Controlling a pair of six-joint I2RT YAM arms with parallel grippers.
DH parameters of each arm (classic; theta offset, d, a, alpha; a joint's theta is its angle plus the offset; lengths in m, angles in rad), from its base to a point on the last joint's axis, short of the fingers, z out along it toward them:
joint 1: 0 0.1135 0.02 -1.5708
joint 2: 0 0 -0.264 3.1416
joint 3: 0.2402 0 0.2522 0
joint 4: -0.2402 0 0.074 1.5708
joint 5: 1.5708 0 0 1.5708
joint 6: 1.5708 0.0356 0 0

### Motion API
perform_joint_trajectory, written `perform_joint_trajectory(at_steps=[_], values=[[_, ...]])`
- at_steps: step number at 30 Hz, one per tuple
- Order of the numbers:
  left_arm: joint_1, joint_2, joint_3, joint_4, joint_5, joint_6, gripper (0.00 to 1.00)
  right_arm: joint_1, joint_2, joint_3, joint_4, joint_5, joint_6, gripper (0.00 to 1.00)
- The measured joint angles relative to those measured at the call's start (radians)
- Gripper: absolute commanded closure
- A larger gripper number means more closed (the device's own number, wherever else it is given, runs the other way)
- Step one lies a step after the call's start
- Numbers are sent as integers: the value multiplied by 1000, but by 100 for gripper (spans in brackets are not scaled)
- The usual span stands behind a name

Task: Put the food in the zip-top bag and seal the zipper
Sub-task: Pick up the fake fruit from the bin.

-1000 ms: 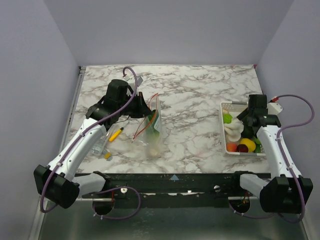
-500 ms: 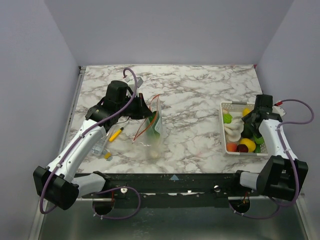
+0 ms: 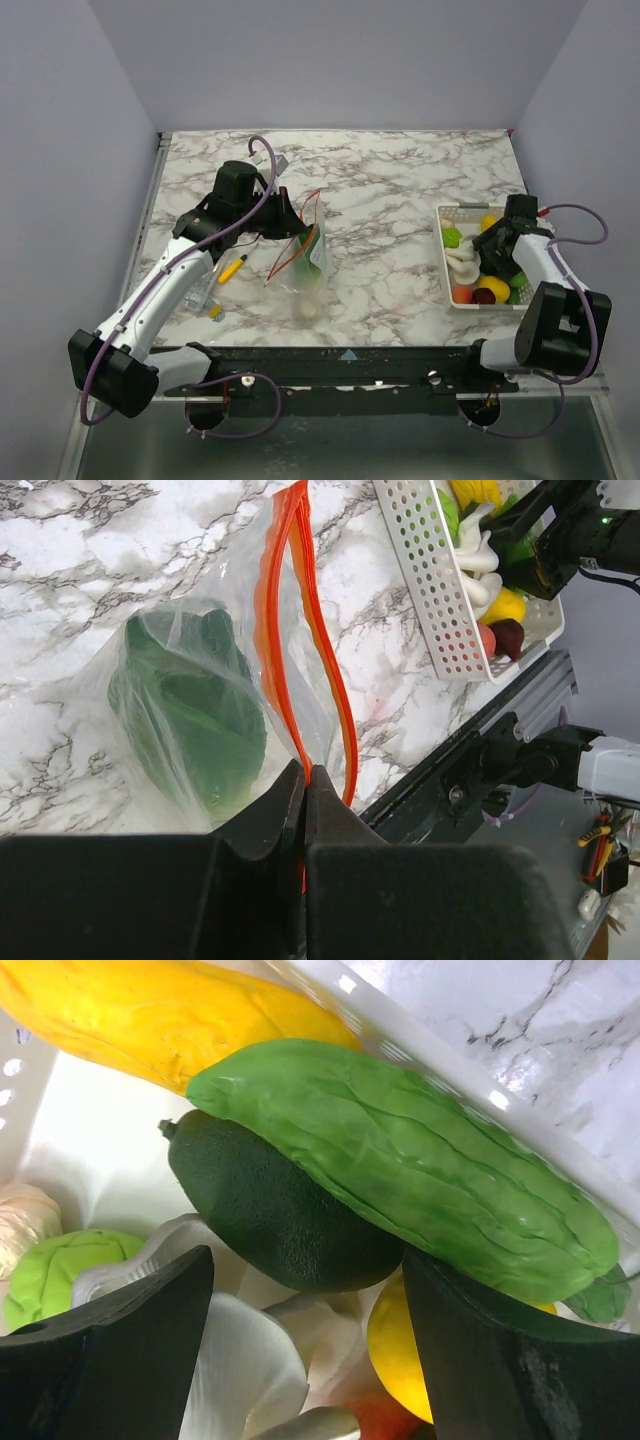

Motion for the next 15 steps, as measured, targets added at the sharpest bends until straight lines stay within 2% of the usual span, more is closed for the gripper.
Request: perform_joint_trajectory(at_steps=[8,15], values=[[0,6,0,1,3,0,100,-13,69,-32,81,-27,-28,20],[0,20,0,2,10,0,100,-14,68,-34,109,-44,-96,45]])
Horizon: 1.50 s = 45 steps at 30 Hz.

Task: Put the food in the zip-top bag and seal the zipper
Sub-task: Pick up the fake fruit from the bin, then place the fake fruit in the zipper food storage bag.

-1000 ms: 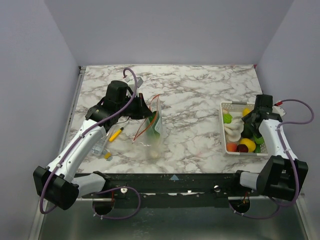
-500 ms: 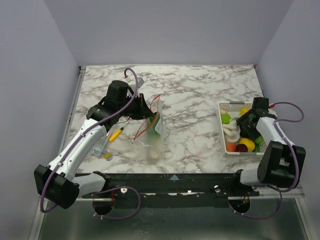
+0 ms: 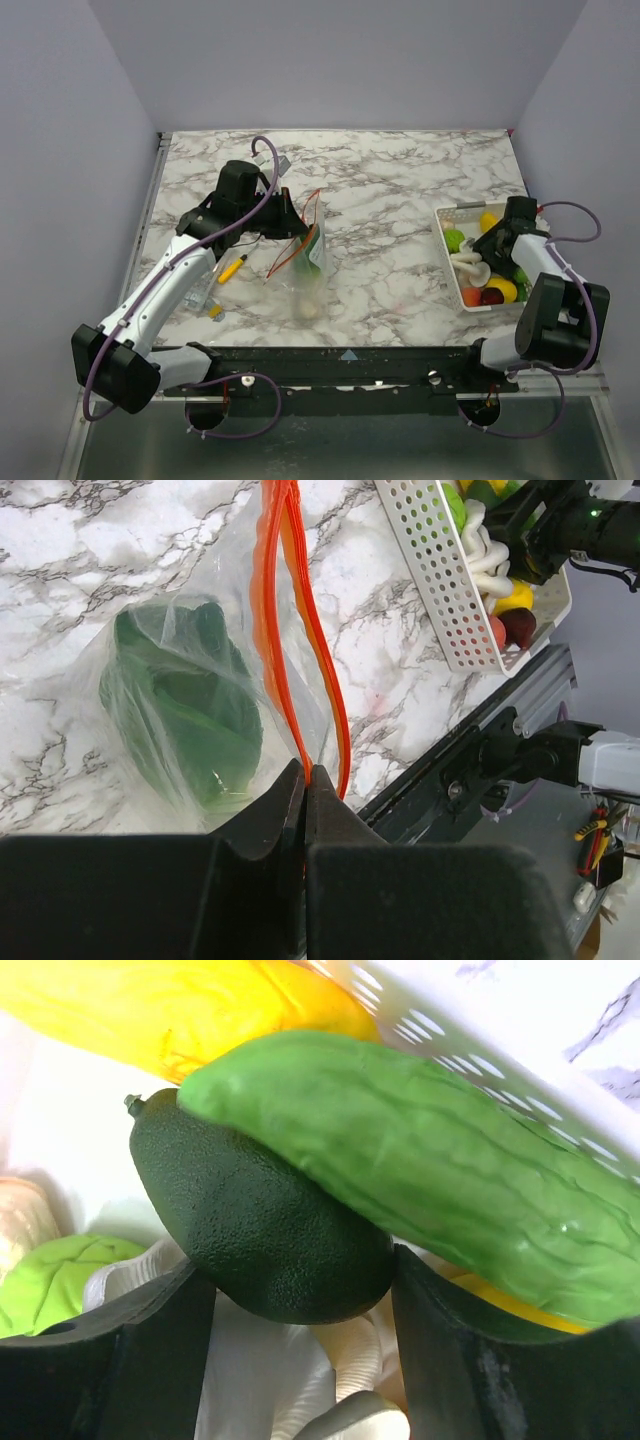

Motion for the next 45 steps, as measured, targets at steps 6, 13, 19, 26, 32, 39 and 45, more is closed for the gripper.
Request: perform_joint_trajectory(at_steps=[6,13,19,26,32,39,45], values=[[0,9,0,0,11,0,100,-3,-106,-1,-9,-29,-30,67],[0,10,0,3,15,0,100,-4,-143,24,-45,-53,-50,78],[0,11,0,6,17,0,100,-4,-192,86,-109,-83,-72,90],[0,11,-4,18,18,0,100,0,-338,200,-155,-189,-110,96],[1,11,-13,26,18,0,100,51,-384,252,-162,-372,-145,98],[4,11,-20,43,20,0,100,733,-354,269,-49,-433,-94,99],[10,8,-32,64,37,2,100,1058,-274,291,168,-438,-45,99]])
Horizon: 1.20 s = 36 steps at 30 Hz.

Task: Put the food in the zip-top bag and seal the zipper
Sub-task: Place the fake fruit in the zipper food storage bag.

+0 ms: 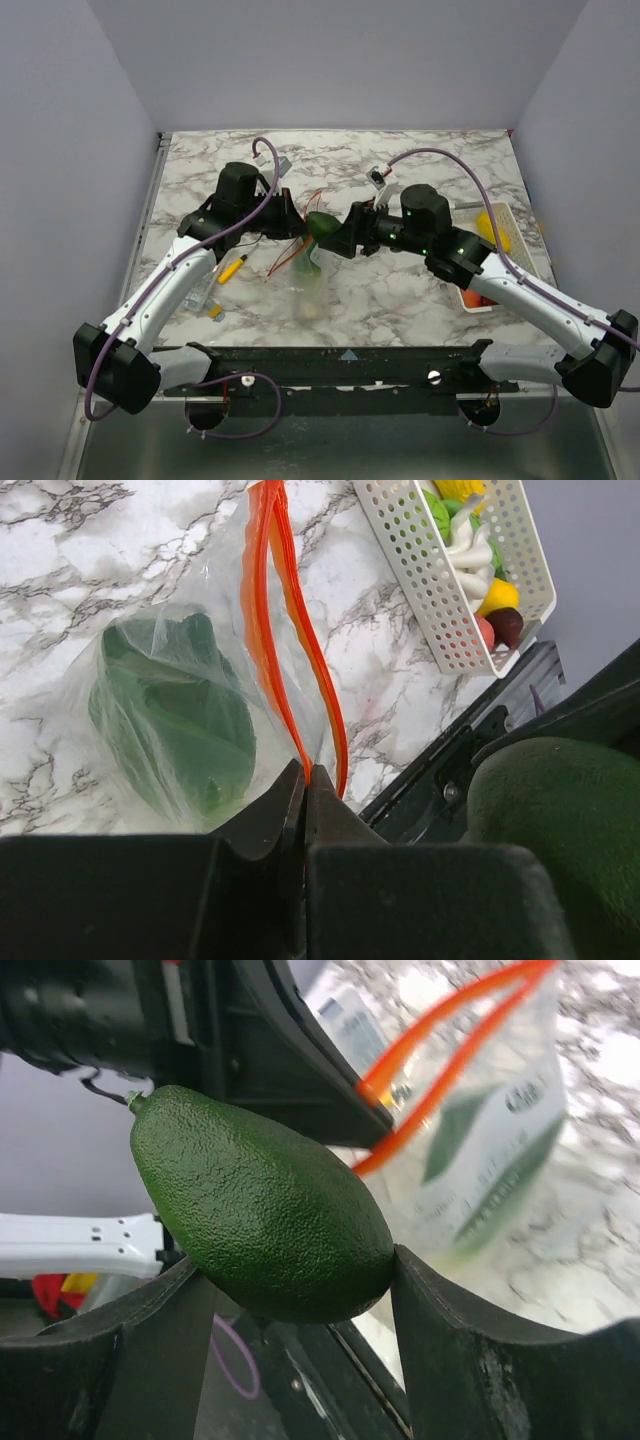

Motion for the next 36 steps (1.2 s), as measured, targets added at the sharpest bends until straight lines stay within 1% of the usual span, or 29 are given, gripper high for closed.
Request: perform_joint_trajectory(at_steps=[3,5,7,12,13,15,17,19,22,25,28,30,33,36], values=[[4,-11,-9,8,18,-7,100,23,19,-36,152,-14,57,100],[5,-24,-6,-6,15,-26,100,23,19,-54,208,-13,85,100],[6,-42,5,-47,-17,-48,100,23,18,-64,258,-13,113,100],[6,-144,87,-210,-177,-84,100,23,5,-77,343,-14,166,100],[6,-170,132,-264,-231,-82,100,23,2,-82,355,-15,176,100],[6,-194,198,-320,-304,-76,100,23,-8,-99,387,-15,195,100],[6,-214,259,-360,-369,-66,100,23,-19,-117,406,-15,210,100],[7,-224,277,-370,-402,-61,100,23,-28,-129,416,-15,223,100],[8,-210,253,-359,-381,-72,100,23,-43,-143,435,-15,249,100],[9,-156,140,-266,-292,-129,100,23,-68,-165,459,-15,276,100],[10,-56,21,-159,-193,-204,100,23,-102,-199,476,-14,299,100],[9,-13,-30,-104,-131,-249,100,23,-122,-224,476,-10,314,100],[9,-1,-71,-31,-62,-304,100,23,-126,-235,450,11,330,100],[8,-6,-70,32,-29,-332,100,30,-90,-203,353,45,312,100]])
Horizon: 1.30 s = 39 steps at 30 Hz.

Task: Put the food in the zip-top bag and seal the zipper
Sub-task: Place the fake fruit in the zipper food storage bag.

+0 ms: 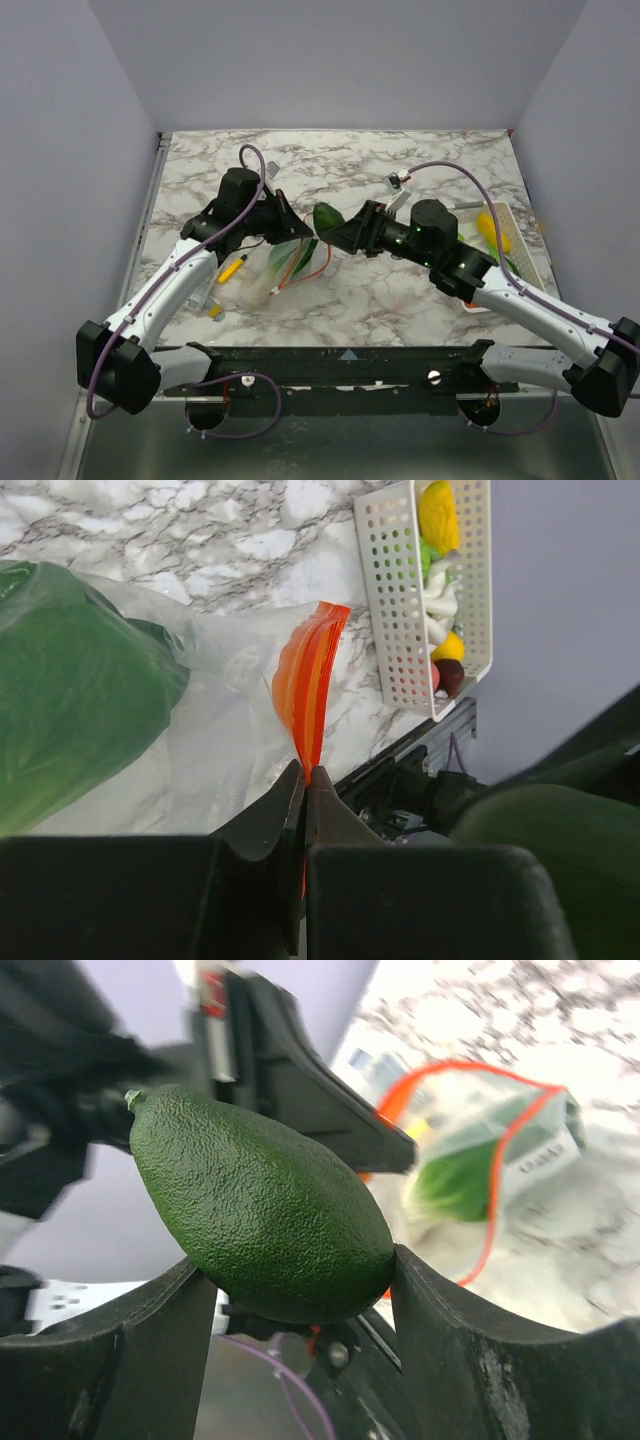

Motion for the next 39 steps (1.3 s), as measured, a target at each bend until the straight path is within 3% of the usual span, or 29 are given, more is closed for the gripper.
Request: perform_joint_trajectory(at_steps=[8,14,19,24,33,39], values=[[0,-1,5,39,37,-8,100,114,143,154,-285,105,-238,97],[1,-1,40,28,80,10,100,214,155,96,-225,150,-525,98],[1,-1,91,-24,119,70,100,222,266,99,-173,225,-711,98],[2,-1,119,-89,136,139,100,221,318,137,-235,301,-856,98],[2,-3,148,-145,169,203,100,221,288,191,-378,412,-927,98],[2,-2,152,-162,185,206,100,229,303,231,-472,529,-972,92]])
